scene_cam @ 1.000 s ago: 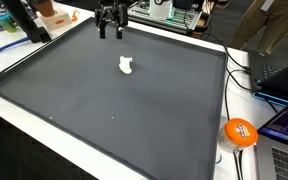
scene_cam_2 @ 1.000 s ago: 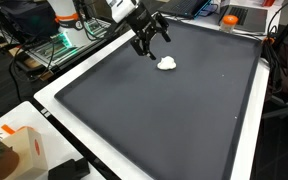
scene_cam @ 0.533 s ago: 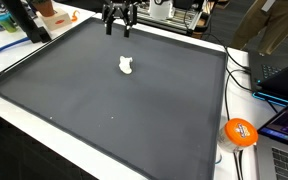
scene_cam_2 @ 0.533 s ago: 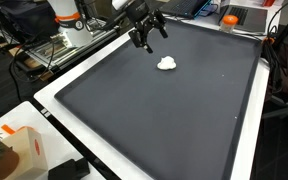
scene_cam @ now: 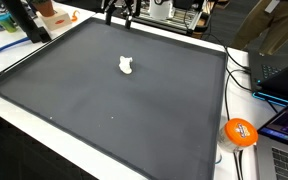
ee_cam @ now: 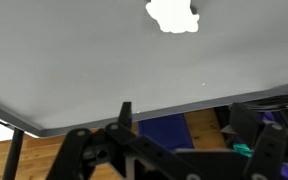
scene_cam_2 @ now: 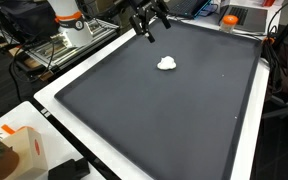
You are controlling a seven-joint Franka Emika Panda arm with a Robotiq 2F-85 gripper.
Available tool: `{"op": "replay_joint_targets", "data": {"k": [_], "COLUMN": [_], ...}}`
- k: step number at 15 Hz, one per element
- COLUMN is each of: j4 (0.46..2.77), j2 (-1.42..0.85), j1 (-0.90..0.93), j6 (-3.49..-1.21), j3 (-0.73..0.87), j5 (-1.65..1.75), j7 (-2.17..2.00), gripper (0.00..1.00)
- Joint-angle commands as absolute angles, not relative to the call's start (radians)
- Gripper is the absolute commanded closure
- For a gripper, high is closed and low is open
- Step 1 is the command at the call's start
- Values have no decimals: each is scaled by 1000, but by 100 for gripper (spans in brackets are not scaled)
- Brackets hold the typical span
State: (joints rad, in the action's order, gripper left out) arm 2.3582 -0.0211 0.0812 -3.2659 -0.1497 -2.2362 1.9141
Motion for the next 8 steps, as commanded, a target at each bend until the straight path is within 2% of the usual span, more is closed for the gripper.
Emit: {"op": "replay_joint_targets", "data": {"k": [1, 8], "j4": [2339, 2334], "j2": [-51, -192], "j1": [89, 143], "j6": [-3253, -3110], "j3": [-123, -60], "j5": [-2295, -2443], "j7": [2009, 2254], "gripper": [0, 0]}}
